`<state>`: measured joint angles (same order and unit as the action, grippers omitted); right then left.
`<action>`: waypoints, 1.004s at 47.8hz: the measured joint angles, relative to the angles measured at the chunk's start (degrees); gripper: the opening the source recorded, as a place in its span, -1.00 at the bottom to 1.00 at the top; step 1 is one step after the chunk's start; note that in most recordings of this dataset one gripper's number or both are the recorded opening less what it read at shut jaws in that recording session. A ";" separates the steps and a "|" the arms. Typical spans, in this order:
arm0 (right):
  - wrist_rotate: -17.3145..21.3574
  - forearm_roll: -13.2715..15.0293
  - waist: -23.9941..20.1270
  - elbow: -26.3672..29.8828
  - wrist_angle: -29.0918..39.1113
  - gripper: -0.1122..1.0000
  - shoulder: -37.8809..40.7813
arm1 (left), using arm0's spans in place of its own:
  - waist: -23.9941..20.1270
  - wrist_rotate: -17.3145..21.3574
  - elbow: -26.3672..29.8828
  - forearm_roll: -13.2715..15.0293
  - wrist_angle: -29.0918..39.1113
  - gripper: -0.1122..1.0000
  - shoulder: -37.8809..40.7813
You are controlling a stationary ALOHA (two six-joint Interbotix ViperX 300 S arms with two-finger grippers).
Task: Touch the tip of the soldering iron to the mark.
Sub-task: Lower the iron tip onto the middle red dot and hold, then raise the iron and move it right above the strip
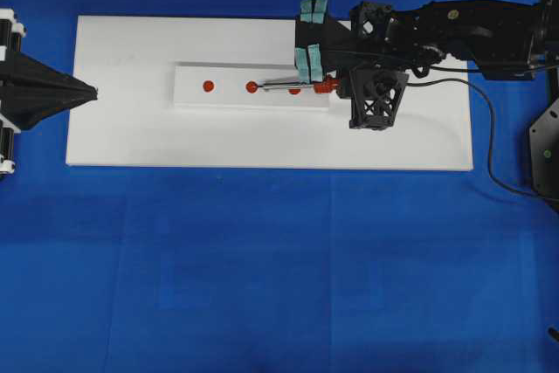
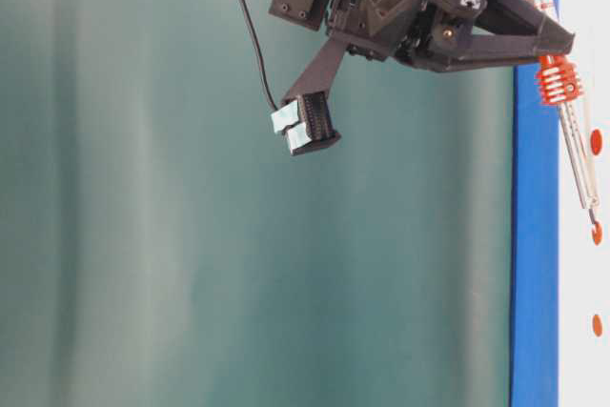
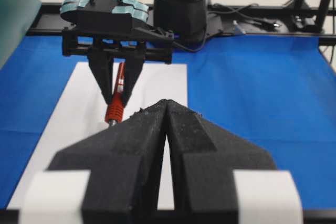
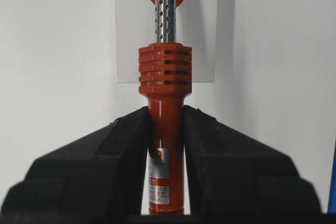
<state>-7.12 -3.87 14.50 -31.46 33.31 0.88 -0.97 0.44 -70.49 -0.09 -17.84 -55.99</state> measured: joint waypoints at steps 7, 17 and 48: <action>0.26 0.00 0.00 0.00 0.00 -0.68 0.00 | 0.00 0.00 0.00 0.00 -0.09 -0.80 0.00; 0.70 -0.09 0.00 0.00 0.09 -0.68 0.00 | 0.00 0.00 0.00 0.09 -0.09 -0.80 0.00; 0.79 -0.09 0.00 0.26 1.23 -0.68 0.00 | 0.09 -0.09 0.00 0.09 -0.09 -0.80 0.00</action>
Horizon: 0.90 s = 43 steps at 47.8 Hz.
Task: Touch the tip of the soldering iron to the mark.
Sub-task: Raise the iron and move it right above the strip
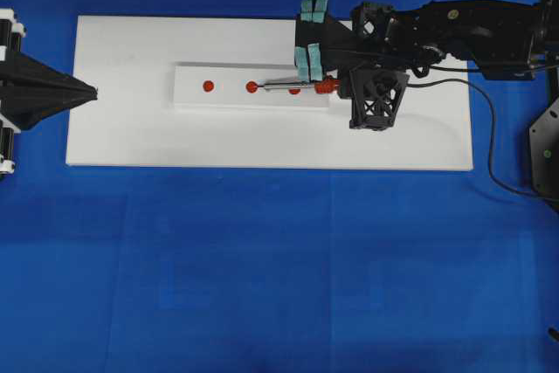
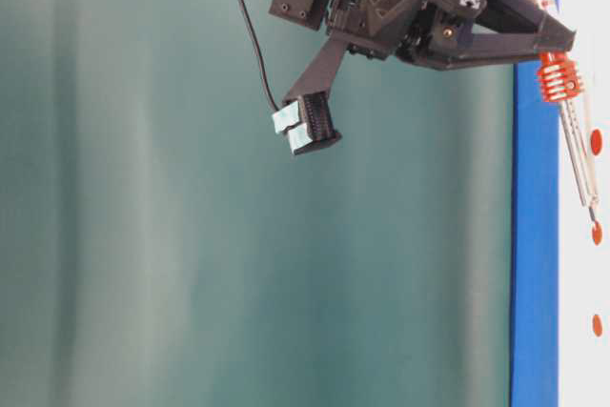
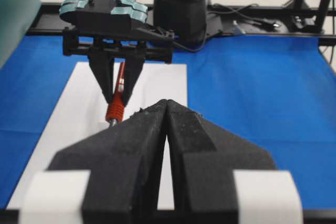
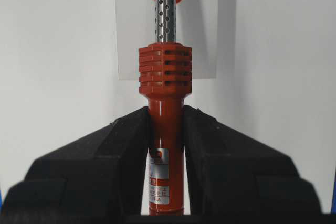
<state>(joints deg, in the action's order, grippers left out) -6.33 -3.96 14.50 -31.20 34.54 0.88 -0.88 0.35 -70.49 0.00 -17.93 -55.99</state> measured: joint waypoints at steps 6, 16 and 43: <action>0.00 0.00 0.00 0.79 1.05 -0.68 -1.14 | 0.00 0.00 0.00 -0.09 0.00 -0.80 0.00; 0.00 0.70 0.00 3.69 4.92 -0.68 -5.98 | -0.09 0.00 0.00 -0.09 0.00 -0.80 0.00; 0.00 3.52 0.00 8.70 13.10 -0.68 -10.28 | -0.09 -0.26 0.00 -0.09 -0.18 -0.80 0.00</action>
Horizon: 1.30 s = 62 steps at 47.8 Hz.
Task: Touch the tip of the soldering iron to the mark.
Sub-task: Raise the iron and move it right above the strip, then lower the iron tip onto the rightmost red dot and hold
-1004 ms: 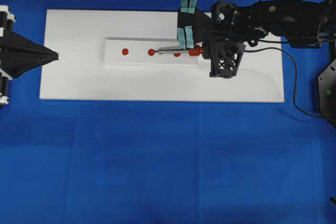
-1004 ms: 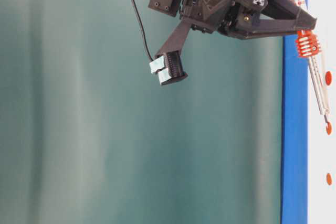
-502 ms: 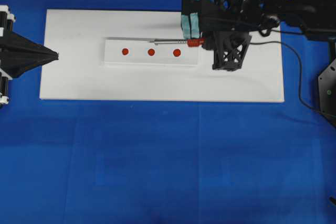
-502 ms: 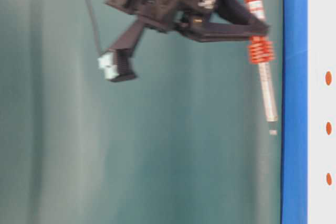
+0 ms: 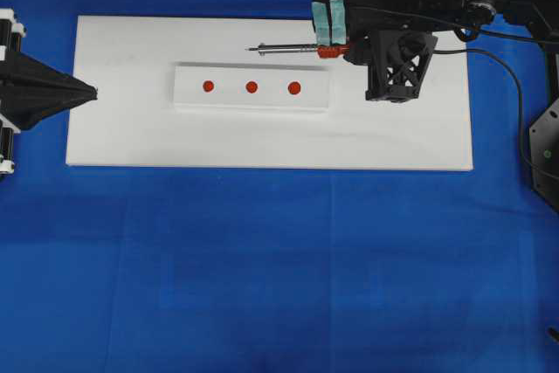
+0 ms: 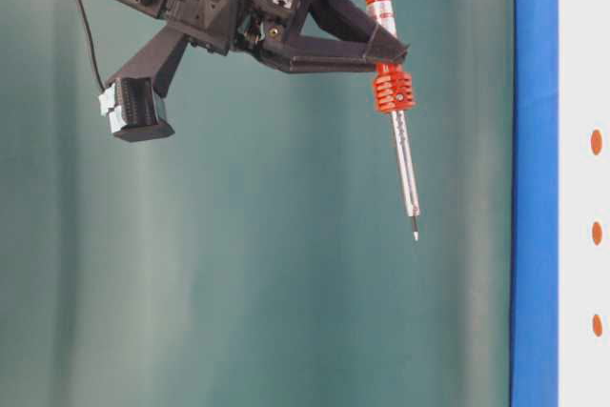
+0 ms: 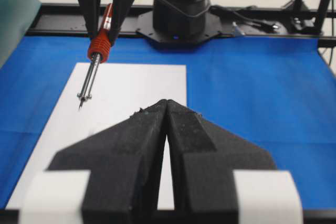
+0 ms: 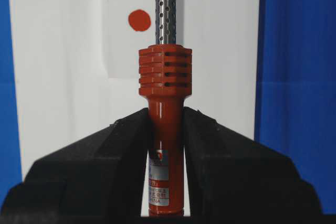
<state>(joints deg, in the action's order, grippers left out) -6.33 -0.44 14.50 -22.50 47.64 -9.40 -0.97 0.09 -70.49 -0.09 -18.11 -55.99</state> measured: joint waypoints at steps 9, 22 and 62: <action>0.09 0.09 0.00 -0.35 0.26 -0.68 -0.35 | 0.00 -0.09 0.00 0.00 0.00 -0.80 0.00; 0.97 0.09 0.09 -4.92 0.44 -0.68 -4.66 | 0.00 -0.09 0.00 0.09 0.00 -0.80 0.00; 5.19 1.14 0.35 -11.78 3.43 -0.68 -12.83 | 0.00 -0.18 0.00 0.00 -0.09 -0.80 0.00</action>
